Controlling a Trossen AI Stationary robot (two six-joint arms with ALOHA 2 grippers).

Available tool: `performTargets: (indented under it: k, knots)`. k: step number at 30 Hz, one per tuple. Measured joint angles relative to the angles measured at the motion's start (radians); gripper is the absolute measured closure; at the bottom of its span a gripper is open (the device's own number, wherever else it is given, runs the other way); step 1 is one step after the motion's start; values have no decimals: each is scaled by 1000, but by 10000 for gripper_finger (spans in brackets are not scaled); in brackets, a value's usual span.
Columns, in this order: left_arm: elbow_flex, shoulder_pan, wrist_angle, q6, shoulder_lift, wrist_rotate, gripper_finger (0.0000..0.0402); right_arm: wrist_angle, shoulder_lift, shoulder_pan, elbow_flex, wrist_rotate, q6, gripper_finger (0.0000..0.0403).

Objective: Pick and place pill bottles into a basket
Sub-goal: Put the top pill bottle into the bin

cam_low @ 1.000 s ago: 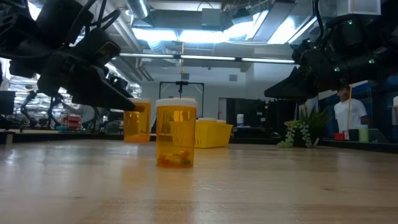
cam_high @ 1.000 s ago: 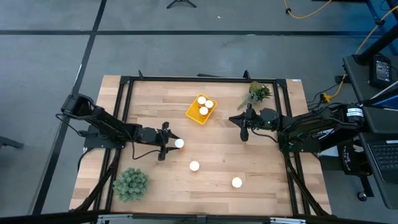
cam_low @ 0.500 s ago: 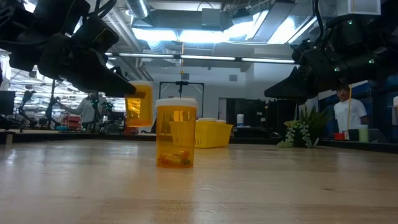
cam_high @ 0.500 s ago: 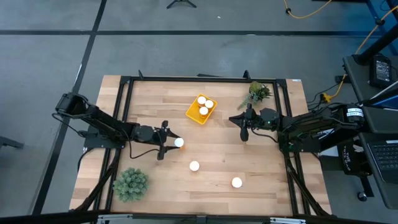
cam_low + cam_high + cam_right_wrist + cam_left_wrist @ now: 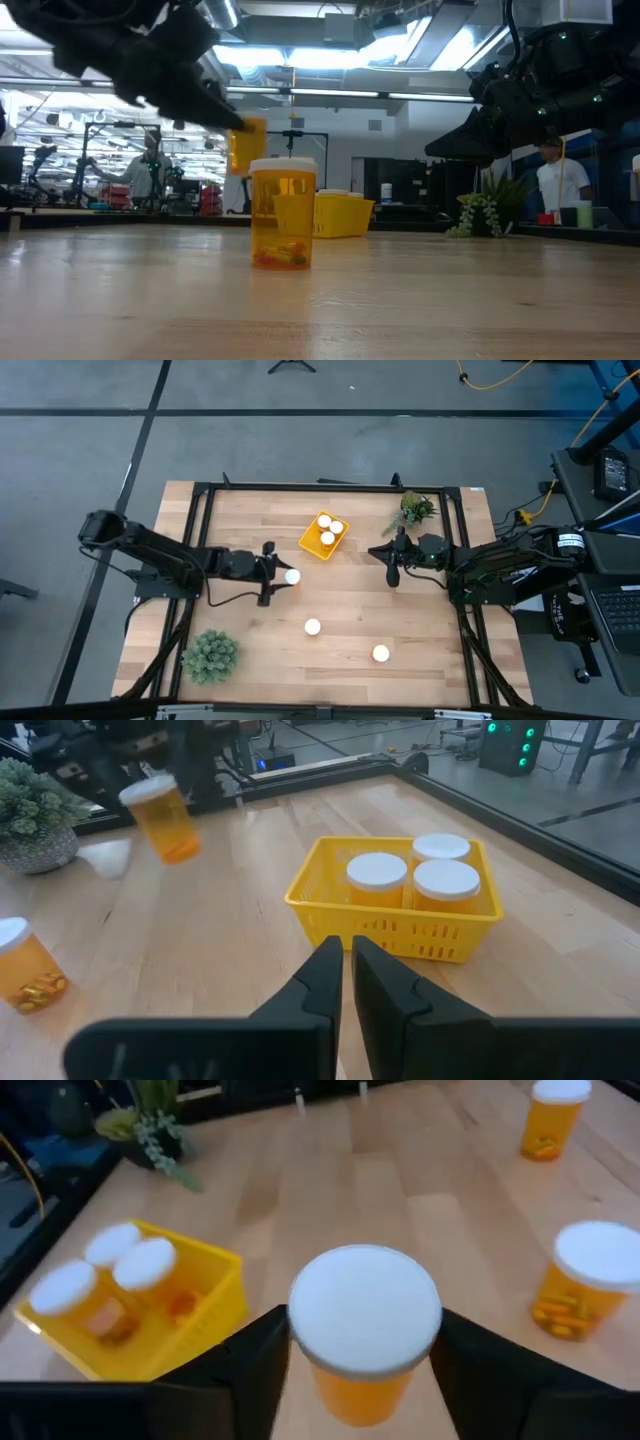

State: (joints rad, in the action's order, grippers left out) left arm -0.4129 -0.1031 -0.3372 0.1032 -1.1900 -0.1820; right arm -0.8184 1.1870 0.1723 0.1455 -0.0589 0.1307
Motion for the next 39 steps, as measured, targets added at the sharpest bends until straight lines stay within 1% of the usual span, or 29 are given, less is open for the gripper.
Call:
performTargets:
  k: [5,8,12,18,22,26,30,36,39]
  knots:
    - [-79,86,100,48,7,75,182,0,0,0,0,0,-1,370]
    - [-117,147,133,78,7,118,182,0,0,0,0,0,-2,370]
    - [-149,239,133,127,7,190,182,0,0,0,0,0,-5,370]
    - [-186,384,139,150,7,328,182,0,0,0,0,0,-10,370]
    - [-204,453,137,180,7,369,182,0,0,0,0,0,-32,370]
    - [-230,498,129,192,-2,419,182,-18,0,0,0,0,-34,370]
    - [-266,529,129,216,-51,452,182,-44,0,0,0,-1,-61,370]
    - [-323,563,121,234,-187,454,182,-54,0,1,0,-1,-88,370]
    - [-336,573,67,232,-252,454,182,-54,0,7,0,-1,-90,370]
